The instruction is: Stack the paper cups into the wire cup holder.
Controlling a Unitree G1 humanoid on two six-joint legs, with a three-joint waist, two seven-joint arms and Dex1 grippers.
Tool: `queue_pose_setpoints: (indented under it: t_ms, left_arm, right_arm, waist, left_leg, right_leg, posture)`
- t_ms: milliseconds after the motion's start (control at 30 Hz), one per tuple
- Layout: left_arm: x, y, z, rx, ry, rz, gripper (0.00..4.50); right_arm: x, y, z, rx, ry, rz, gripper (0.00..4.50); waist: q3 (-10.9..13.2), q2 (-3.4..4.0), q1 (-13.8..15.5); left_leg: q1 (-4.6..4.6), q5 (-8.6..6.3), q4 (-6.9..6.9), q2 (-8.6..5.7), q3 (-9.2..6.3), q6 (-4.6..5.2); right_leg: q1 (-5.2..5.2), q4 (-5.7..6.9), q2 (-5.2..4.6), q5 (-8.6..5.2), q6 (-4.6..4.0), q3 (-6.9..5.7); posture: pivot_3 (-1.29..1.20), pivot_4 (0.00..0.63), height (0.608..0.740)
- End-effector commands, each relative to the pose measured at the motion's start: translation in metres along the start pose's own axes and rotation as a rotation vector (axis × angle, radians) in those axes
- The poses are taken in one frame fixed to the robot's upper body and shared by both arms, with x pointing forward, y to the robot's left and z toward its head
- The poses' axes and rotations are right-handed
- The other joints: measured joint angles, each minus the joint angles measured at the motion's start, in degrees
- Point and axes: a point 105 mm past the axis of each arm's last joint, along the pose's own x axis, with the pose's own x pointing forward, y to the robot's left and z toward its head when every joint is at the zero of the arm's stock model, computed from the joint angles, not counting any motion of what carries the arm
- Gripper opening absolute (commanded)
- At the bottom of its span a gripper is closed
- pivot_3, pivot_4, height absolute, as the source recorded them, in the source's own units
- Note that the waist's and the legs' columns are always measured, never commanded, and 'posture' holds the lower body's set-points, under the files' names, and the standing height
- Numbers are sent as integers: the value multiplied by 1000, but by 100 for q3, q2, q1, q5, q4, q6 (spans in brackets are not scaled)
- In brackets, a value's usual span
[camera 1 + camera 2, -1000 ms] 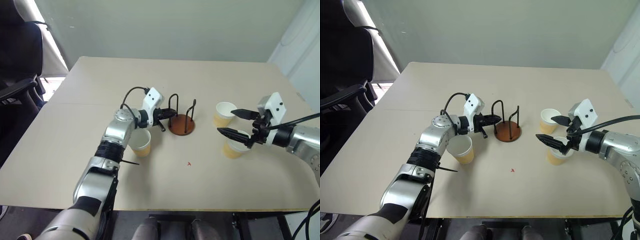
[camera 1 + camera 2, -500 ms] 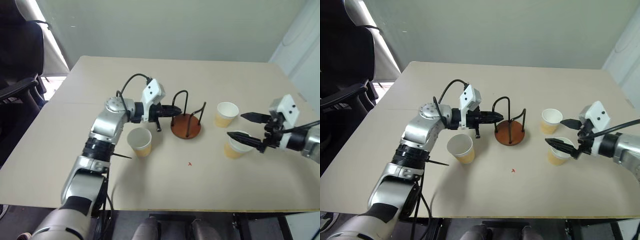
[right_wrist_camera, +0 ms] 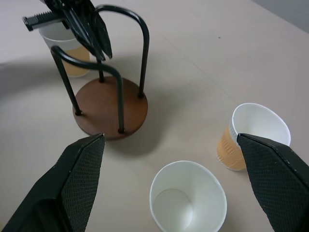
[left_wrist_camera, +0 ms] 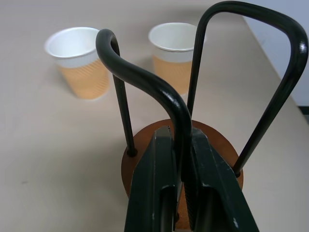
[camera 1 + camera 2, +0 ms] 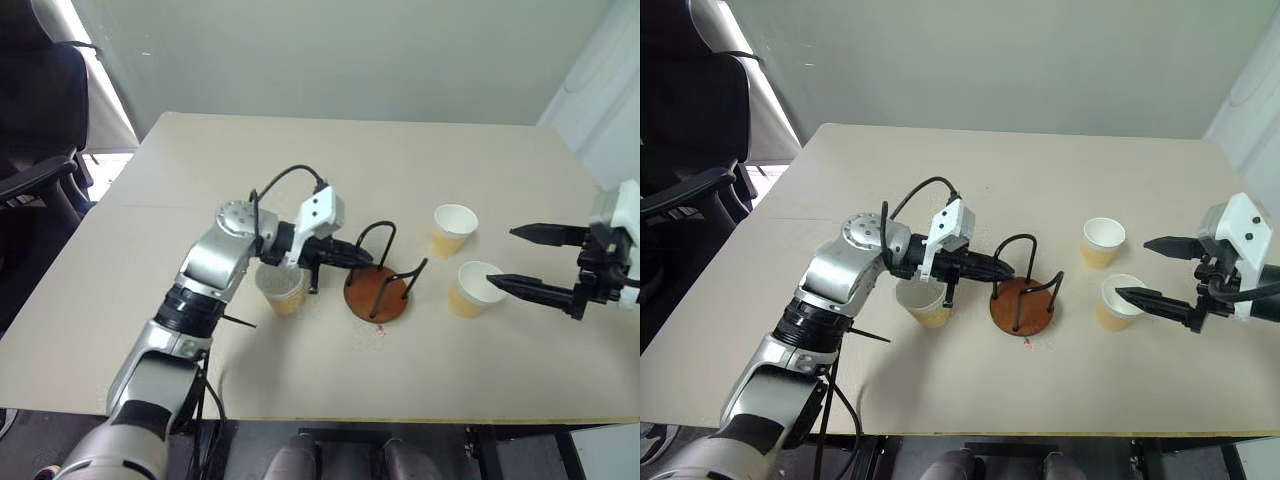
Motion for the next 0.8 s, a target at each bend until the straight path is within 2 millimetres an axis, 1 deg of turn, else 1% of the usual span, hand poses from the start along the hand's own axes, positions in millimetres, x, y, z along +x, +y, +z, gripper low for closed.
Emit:
queue_pose_setpoints:
  t_ms: [33,267,433,633,800]
  left_arm:
    - [10,-12,10,21,-42,-68,47]
    - [22,-26,4,10,-35,-153,47]
    - [25,-27,-5,35,8,-169,47]
    - [23,-28,-14,77,62,-171,47]
    - [24,-25,-15,103,75,-148,47]
  right_arm:
    - [-6,5,12,-56,-13,-5,4500]
    - [-8,6,11,-60,-1,-11,4500]
    - [-8,6,9,-61,13,-8,4500]
    - [-9,8,5,-61,29,2,4500]
    - [-7,10,5,-62,28,8,4500]
  waist:
    - [0,0,1]
    - [0,0,-1]
    - [0,0,-1]
    - [0,0,-2]
    - [0,0,-1]
  left_leg:
    - [0,0,0,0,0,0]
    - [0,-2,2,0,1,5]
    - [0,-2,4,-1,1,6]
    - [0,-2,4,-1,1,7]
    - [0,-4,7,-1,1,11]
  right_leg:
    - [0,1,0,0,0,0]
    - [1,0,-1,0,3,0]
    - [1,1,-2,0,4,0]
    - [1,1,-1,0,5,0]
    - [2,1,-2,-1,5,0]
  posture:
    - [0,150,740]
    - [0,150,740]
    - [0,150,740]
    - [0,150,740]
    - [0,150,740]
